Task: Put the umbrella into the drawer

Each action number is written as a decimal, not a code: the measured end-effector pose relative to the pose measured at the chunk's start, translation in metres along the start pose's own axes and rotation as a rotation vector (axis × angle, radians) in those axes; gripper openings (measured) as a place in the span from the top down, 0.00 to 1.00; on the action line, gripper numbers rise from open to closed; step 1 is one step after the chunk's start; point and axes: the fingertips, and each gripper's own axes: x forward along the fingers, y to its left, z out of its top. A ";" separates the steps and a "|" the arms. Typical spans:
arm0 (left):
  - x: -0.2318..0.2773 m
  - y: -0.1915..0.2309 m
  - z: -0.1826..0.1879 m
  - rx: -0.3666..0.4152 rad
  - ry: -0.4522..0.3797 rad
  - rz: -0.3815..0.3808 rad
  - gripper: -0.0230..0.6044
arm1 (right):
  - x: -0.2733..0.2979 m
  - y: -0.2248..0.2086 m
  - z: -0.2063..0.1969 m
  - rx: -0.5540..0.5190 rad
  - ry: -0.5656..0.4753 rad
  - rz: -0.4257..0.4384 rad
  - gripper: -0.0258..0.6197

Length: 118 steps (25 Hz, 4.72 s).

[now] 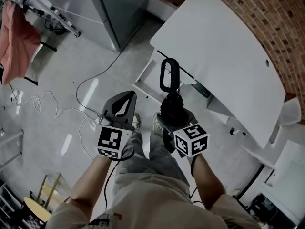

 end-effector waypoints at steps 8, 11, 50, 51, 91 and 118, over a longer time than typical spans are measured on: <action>0.075 0.047 -0.066 -0.061 0.041 0.079 0.95 | 0.101 -0.085 -0.044 0.038 0.106 -0.012 0.54; 0.102 0.052 -0.095 -0.062 0.074 0.075 0.95 | 0.139 -0.111 -0.068 -0.038 0.193 -0.033 0.54; 0.270 0.048 -0.394 -0.197 0.334 -0.058 0.95 | 0.396 -0.293 -0.216 0.181 0.537 -0.094 0.54; 0.272 0.049 -0.394 -0.206 0.328 -0.055 0.95 | 0.400 -0.296 -0.214 0.176 0.525 -0.099 0.54; 0.302 0.048 -0.440 -0.263 0.328 -0.074 0.95 | 0.460 -0.353 -0.242 0.113 0.320 -0.248 0.48; 0.208 0.045 -0.266 -0.118 0.258 -0.045 0.95 | 0.287 -0.239 -0.122 0.149 0.103 -0.318 0.67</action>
